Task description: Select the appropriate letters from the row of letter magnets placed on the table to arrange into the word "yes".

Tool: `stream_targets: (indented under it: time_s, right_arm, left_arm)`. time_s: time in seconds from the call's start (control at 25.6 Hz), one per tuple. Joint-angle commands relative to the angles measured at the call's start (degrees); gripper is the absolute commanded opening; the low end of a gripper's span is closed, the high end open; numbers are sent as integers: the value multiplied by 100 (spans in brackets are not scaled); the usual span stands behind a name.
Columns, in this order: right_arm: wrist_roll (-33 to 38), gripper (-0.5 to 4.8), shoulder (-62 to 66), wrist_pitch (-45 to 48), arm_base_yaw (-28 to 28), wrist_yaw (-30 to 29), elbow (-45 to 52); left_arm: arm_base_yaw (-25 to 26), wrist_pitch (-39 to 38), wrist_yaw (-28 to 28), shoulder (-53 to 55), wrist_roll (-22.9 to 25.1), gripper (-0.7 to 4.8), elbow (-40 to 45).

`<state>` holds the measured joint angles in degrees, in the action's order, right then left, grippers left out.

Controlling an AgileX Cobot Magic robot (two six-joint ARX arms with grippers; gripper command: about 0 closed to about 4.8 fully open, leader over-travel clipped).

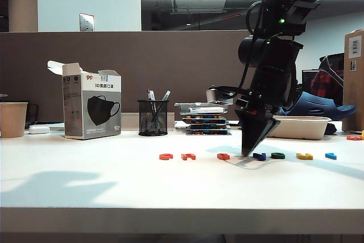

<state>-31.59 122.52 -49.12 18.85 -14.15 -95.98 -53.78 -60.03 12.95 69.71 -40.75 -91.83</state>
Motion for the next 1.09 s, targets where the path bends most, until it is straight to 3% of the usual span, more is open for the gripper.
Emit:
stream_targets:
  time_s: [0.04, 0.16, 0.47, 1.09]
  right_arm:
    - [-9, 16, 7, 26, 4, 37, 2]
    - [11, 87, 4, 22, 7, 55, -24]
    - [17, 122, 4, -61, 7, 164, -33]
    - [17, 122, 4, -463, 4, 398, -31]
  left_arm:
    - [-7, 57, 33, -13, 20, -5, -17]
    - [-7, 57, 31, -15, 20, -5, -17]
    - [-7, 57, 31, -15, 20, -5, -17]
    - [-7, 57, 31, -15, 20, -5, -17]
